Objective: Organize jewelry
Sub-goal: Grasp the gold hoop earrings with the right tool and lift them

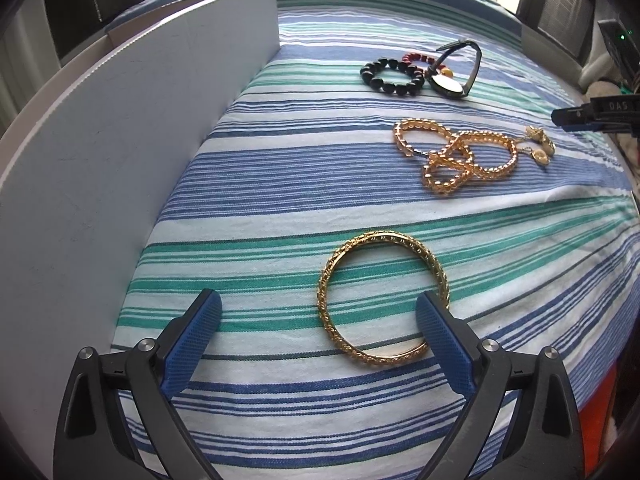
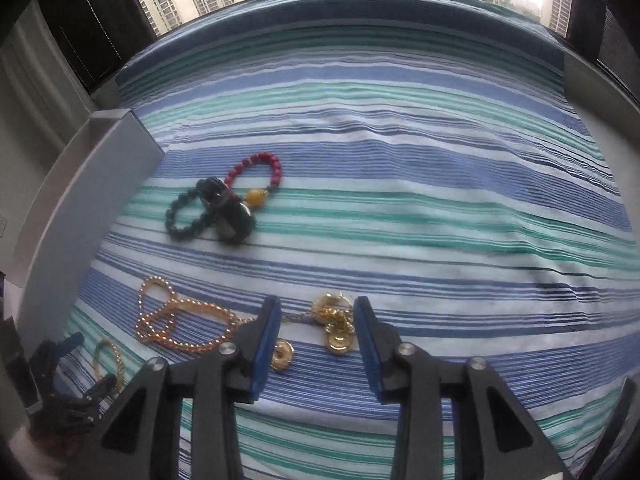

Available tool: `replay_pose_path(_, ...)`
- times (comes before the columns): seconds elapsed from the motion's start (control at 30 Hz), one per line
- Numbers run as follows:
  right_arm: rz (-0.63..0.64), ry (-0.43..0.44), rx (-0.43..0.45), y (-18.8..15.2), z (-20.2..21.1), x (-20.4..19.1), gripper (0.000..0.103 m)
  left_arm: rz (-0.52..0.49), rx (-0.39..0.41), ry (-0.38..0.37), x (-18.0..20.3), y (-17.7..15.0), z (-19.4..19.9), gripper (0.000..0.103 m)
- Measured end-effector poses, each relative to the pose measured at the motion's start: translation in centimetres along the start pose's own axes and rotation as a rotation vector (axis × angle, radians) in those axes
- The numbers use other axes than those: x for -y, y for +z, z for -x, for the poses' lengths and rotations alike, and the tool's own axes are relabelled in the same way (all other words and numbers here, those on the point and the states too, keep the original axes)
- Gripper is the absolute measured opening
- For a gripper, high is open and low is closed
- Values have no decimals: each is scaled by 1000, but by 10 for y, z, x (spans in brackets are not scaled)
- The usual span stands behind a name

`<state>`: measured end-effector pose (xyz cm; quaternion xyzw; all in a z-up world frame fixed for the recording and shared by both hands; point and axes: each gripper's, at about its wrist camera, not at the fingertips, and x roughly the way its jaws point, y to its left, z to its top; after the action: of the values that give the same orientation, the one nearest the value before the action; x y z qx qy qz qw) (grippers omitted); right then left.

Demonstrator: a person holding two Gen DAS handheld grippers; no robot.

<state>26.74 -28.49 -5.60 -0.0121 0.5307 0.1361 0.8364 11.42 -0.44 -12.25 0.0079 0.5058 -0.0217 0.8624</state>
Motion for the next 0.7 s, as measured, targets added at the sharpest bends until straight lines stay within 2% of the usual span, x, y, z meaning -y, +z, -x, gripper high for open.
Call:
replay_pose_path(0.07,5,-12,-25,-9,-16,6,38,0,2,2,0,-1,0,97)
replay_pose_path(0.13,39,-34,0,-15,-23,3,38,1,2,6,0,-1,1,98)
replay_pose_path(0.3,213,-123,35,-21,-41,-16,37,-1,-2,4,-1,-1,1,98)
replay_pose_path(0.33,227,-125,38,-22,-44,-17,28,-1,-3,4,-1,-1,1,98)
replay_pose_path(0.4,206,-122,50,-20,-41,-15,25,-2,-7,3,-1,-1,1,98)
replay_pose_path(0.57,102,-28,143,-20,5,-9,24,5,-14,-1,-3,-2,2,98)
replay_pose_path(0.7,89,57,257,-13,60,-26,24,7,-16,-3,-3,-2,3,98)
